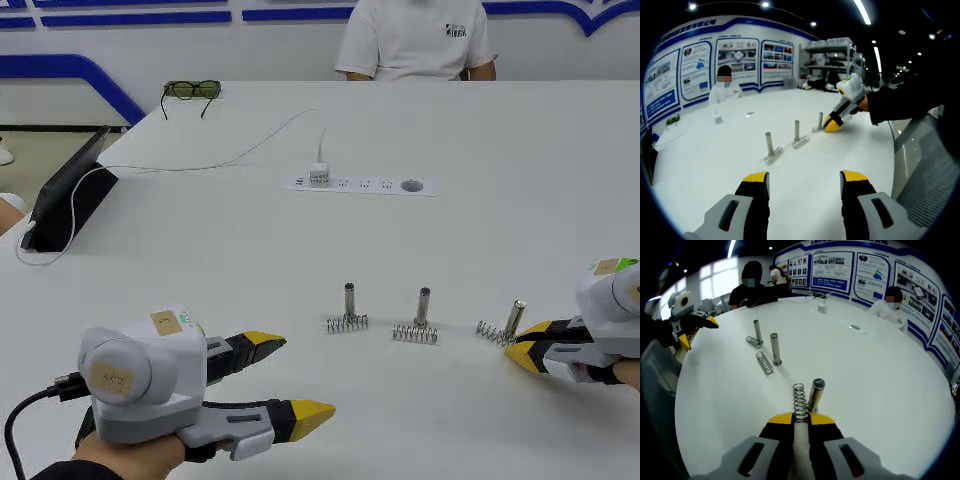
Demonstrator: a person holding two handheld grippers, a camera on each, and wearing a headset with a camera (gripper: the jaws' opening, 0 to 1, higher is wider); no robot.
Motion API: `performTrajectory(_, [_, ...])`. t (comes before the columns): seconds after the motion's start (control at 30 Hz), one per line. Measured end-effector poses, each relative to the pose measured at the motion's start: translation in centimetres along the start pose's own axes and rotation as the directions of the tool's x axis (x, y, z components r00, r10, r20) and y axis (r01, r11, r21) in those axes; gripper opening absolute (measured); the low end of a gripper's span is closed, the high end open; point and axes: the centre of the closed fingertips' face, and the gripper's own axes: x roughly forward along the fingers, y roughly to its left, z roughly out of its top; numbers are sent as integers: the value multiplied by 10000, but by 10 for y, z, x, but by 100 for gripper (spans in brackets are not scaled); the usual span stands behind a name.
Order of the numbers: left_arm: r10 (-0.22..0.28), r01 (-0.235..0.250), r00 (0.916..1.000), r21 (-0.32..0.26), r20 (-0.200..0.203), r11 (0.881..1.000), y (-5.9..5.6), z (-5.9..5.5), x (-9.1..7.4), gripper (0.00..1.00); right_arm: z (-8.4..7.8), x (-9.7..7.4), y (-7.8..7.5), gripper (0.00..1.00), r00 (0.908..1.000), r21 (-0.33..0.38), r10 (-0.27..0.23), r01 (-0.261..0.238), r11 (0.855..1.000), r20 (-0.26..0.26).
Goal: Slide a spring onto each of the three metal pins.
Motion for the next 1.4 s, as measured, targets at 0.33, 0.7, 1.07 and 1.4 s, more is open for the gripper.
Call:
performTrajectory(0.33, [-474, 482, 9987, 447, -188, 9978, -12, 6, 11, 57, 5, -17, 23, 11, 9966, -506, 822, -826, 9953, -92])
performTrajectory(0.7, [-1488, 1580, 9865, 1566, -688, 9750, -29, 14, 39, 54, 29, -27, 68, 11, 9698, -1878, 2385, -2438, 9515, -506])
performTrajectory(1.07, [-2298, 2569, 9637, 2370, -1362, 9369, -47, 14, 63, 48, 35, -18, 99, 11, 9372, -2777, 3276, -3485, 8952, -1200])
performTrajectory(1.4, [-2893, 3274, 9421, 2783, -1696, 9030, -67, 14, 77, 37, 39, -19, 119, 11, 9152, -3275, 3710, -4029, 8547, -1575])
